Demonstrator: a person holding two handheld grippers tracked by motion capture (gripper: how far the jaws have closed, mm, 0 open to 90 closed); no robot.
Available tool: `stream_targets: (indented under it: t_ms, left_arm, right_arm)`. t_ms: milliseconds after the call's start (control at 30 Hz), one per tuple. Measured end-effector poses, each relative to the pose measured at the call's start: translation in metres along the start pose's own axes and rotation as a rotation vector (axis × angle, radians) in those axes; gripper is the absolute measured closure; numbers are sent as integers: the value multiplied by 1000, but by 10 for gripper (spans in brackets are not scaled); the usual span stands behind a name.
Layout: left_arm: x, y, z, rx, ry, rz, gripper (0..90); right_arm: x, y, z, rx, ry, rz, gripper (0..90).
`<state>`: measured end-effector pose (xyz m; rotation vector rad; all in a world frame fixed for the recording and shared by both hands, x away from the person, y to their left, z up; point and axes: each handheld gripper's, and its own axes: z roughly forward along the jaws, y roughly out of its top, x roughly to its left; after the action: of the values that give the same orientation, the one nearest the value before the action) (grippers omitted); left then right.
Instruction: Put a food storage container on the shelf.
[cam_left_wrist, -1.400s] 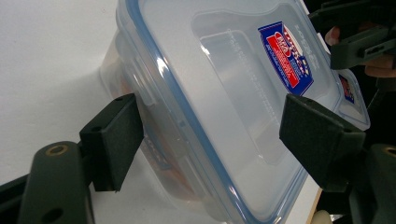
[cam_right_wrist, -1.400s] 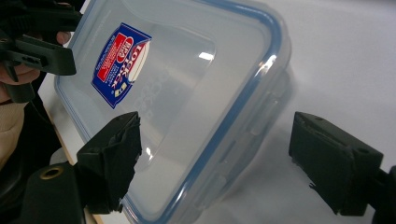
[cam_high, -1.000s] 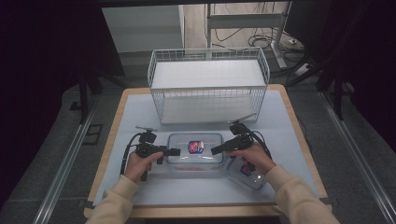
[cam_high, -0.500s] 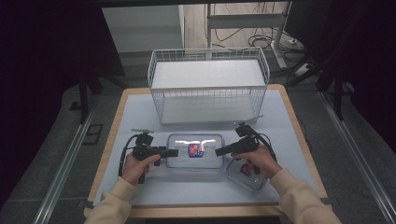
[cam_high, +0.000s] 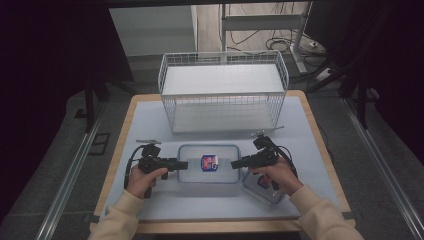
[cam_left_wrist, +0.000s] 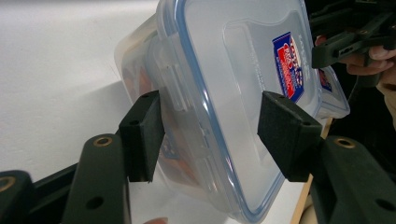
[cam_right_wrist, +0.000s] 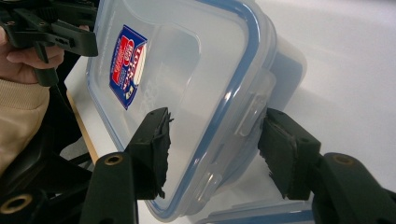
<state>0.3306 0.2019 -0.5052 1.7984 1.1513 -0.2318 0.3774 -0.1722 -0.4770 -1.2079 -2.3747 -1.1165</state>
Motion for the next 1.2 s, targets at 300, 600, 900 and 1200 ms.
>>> stream_targets:
  t_ms: [300,600,900,1200]
  left_arm:
    - [2,-2,-3,-5,-21,7,453]
    - [3,-3,-6,-7,-33,14,471]
    - [4,-5,-6,-20,-39,-10,489]
    - [-3,-5,-9,-36,-16,-8,506]
  right_arm:
    - [-2,-3,-2,-25,23,30,475]
    - [-1,-5,-2,-40,24,25,480]
    - [-2,-5,-2,-47,27,48,487]
    - [5,-6,-5,-56,6,69,508]
